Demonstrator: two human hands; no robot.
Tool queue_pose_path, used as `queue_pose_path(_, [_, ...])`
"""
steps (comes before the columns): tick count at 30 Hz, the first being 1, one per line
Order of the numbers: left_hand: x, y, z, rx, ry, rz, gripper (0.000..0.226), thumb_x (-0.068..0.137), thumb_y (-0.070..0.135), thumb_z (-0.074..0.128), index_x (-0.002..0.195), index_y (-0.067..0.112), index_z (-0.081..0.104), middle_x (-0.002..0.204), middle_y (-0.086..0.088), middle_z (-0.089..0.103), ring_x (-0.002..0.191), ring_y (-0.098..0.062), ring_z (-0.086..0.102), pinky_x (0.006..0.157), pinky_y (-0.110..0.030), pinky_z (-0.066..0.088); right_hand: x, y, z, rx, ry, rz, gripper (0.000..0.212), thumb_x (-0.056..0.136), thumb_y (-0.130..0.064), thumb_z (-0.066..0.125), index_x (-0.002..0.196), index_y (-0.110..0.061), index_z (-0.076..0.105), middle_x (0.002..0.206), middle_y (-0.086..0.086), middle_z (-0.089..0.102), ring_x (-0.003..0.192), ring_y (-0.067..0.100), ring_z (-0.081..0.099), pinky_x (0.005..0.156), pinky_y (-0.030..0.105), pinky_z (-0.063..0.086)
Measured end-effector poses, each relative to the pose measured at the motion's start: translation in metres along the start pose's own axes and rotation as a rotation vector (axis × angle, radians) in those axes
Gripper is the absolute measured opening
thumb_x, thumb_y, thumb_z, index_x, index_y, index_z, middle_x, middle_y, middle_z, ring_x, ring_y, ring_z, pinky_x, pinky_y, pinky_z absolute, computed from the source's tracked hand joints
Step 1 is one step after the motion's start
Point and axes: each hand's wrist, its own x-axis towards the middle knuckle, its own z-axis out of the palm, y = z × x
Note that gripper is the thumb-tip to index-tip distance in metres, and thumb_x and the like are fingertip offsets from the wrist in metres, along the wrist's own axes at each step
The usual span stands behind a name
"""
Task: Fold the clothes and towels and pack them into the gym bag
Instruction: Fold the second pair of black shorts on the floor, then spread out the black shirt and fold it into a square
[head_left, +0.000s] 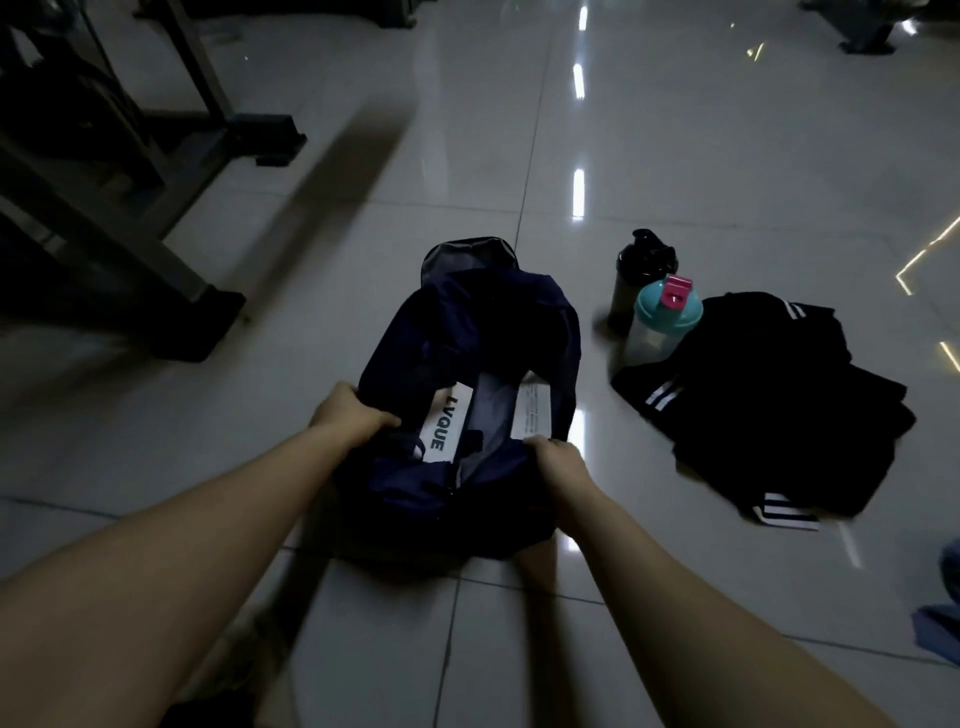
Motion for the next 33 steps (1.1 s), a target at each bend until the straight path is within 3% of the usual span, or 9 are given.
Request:
queue_pose_path(3, [-0.025,0.015,0.007,0.219,0.038,0.033,0.091,0.068,0.042,0.088,0.139,0.016,0.038,0.137,-0.016,0.05,0.124,-0.039,0.051,0.105,-0.05,0.044,-0.006,-0.003,-0.028,-0.174,0.102,-0.053,0.026,0.077,-0.021,0.056,0.095,-0.003,0.064,0.09,0.02,0.068,0.084,0.038,0.07,0.072,0.058,0.061])
queue_pose_path(7, [-0.08,0.049,0.01,0.356,0.159,0.252,0.076,0.081,0.052,0.073,0.143,0.018,0.042,0.14,-0.015,0.046,0.132,-0.036,0.043,0.108,-0.049,0.038,-0.041,-0.019,-0.053,-0.296,0.007,-0.106,0.02,0.087,-0.011,0.058,0.101,0.001,0.065,0.089,0.017,0.068,0.079,0.03,0.065,0.058,0.033,0.054])
queue_pose_path(11, [-0.134,0.087,0.02,0.331,0.03,0.457,0.027,0.084,0.039,0.07,0.105,0.022,0.068,0.118,-0.006,0.064,0.107,-0.028,0.06,0.093,-0.041,0.053,-0.078,-0.036,-0.077,-0.407,-0.01,-0.179,0.011,0.086,-0.011,0.063,0.093,-0.002,0.062,0.083,0.016,0.061,0.073,0.027,0.059,0.062,0.034,0.048])
queue_pose_path(14, [-0.177,0.12,0.037,0.269,-0.081,0.559,0.011,0.084,0.036,0.071,0.084,0.027,0.066,0.099,0.0,0.07,0.089,-0.022,0.065,0.081,-0.035,0.057,-0.104,-0.049,-0.106,-0.399,0.035,-0.221,0.005,0.091,-0.008,0.059,0.092,-0.004,0.06,0.082,0.015,0.058,0.074,0.026,0.055,0.063,0.034,0.045])
queue_pose_path(23, [-0.224,0.208,0.155,0.368,-0.316,0.812,0.008,0.084,0.027,0.066,0.088,0.02,0.065,0.086,-0.002,0.068,0.081,-0.021,0.065,0.069,-0.03,0.051,-0.134,-0.043,-0.262,-0.627,0.465,-0.218,0.025,0.08,-0.007,0.055,0.058,-0.015,0.047,0.057,0.006,0.047,0.056,0.022,0.045,0.056,0.029,0.035])
queue_pose_path(26, [-0.22,0.233,0.2,0.484,-0.324,0.902,0.011,0.084,0.026,0.063,0.092,0.02,0.058,0.092,0.001,0.064,0.086,-0.022,0.064,0.071,-0.032,0.051,-0.122,-0.023,-0.315,-0.635,0.516,-0.099,0.018,0.085,-0.01,0.058,0.071,0.0,0.054,0.069,0.018,0.051,0.069,0.028,0.051,0.063,0.031,0.033])
queue_pose_path(28, [-0.21,0.247,0.23,0.535,-0.322,0.952,0.016,0.086,0.03,0.065,0.097,0.022,0.057,0.097,0.001,0.062,0.091,-0.023,0.063,0.076,-0.034,0.053,-0.103,-0.008,-0.339,-0.658,0.508,-0.063,0.025,0.092,-0.014,0.06,0.101,0.01,0.06,0.091,0.028,0.06,0.086,0.037,0.06,0.067,0.031,0.034])
queue_pose_path(30, [-0.195,0.259,0.259,0.568,-0.332,0.951,0.023,0.087,0.038,0.068,0.1,0.022,0.06,0.1,-0.001,0.065,0.092,-0.024,0.064,0.082,-0.039,0.057,-0.077,0.004,-0.356,-0.729,0.473,-0.067,0.032,0.097,-0.018,0.058,0.122,0.001,0.058,0.114,0.021,0.063,0.101,0.035,0.06,0.073,0.03,0.038])
queue_pose_path(33, [-0.163,0.269,0.298,0.566,-0.377,0.9,0.05,0.081,0.058,0.073,0.112,0.02,0.063,0.108,-0.002,0.066,0.099,-0.025,0.065,0.087,-0.042,0.057,-0.024,0.014,-0.368,-0.775,0.448,-0.095,0.035,0.094,-0.014,0.059,0.128,-0.005,0.056,0.123,0.016,0.062,0.11,0.034,0.059,0.077,0.029,0.039])
